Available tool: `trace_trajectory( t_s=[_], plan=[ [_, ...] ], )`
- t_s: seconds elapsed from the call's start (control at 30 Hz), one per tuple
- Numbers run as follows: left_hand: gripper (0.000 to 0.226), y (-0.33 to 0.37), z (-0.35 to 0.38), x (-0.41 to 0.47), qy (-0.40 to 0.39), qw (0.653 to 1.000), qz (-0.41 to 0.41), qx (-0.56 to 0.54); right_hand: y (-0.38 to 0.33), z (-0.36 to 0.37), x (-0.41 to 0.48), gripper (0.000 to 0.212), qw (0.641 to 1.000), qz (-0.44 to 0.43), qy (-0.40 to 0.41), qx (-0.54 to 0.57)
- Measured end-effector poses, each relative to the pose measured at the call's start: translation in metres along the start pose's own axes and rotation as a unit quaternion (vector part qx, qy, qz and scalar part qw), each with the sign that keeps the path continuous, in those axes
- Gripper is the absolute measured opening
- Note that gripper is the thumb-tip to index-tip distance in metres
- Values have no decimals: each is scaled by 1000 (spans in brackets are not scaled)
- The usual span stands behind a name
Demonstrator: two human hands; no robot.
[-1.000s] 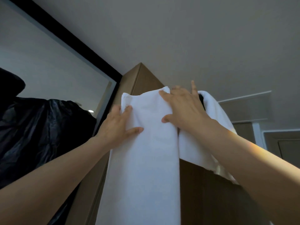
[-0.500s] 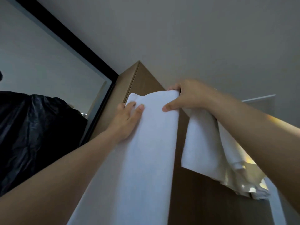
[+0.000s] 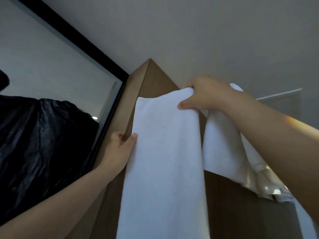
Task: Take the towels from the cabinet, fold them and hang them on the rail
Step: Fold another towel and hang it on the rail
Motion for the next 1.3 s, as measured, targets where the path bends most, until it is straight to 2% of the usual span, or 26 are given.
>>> trace_trajectory(
  t_s=[0.03, 0.13, 0.2, 0.27, 0.4, 0.47, 0.57, 0.63, 0.8, 0.93, 1.03, 1.17, 1.3],
  plan=[
    [41, -2, -3, -7, -17, 999, -13, -29, 0, 0, 0, 32, 1000, -1, -2, -2],
    [40, 1, -4, -28, -133, 978, -93, -134, -2, -1, -1, 31, 1000, 1, -4, -12],
    [41, 4, 0, -38, -161, 960, -156, -166, -5, -2, -3, 33, 1000, 3, -4, -21],
    [41, 10, 3, -45, -132, 956, -178, -194, -5, -3, -3, 33, 1000, 3, -11, -20],
    [43, 28, 4, -43, -40, 960, -172, -218, -5, -4, -8, 43, 999, 13, -6, -30],
    [42, 36, 2, -38, -35, 966, -154, -206, -9, 2, -15, 46, 996, 25, 60, -68],
    [41, 47, 2, -33, -30, 977, -118, -174, -14, 10, -31, 37, 968, 30, 219, -119],
    [40, 51, 2, -33, -31, 977, -109, -183, -13, 14, -38, 35, 962, 28, 247, -112],
    [44, 51, -4, -32, -16, 983, -91, -161, -16, 9, -26, 33, 966, 20, 208, -151],
    [37, 58, -3, -26, -18, 983, -86, -159, -19, 4, -8, 31, 976, 51, 166, -131],
    [38, 66, -3, -19, -20, 987, -71, -142, -22, -1, 7, 27, 984, 87, 142, -62],
    [37, 74, -9, -15, -26, 983, -83, -159, -17, -4, 20, 35, 979, 161, 110, 52],
    [33, 80, -19, -14, -18, 975, -103, -197, -15, -4, 24, 22, 974, 176, 127, 71]
  ],
)
Point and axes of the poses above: each hand's wrist, its own x-axis towards the middle knuckle, its own z-axis out of the palm, y = z × x, the point moved 2 cm from there along x, towards the middle knuckle, and after that the axes turned 7 degrees about z, right-handed, at the moved point
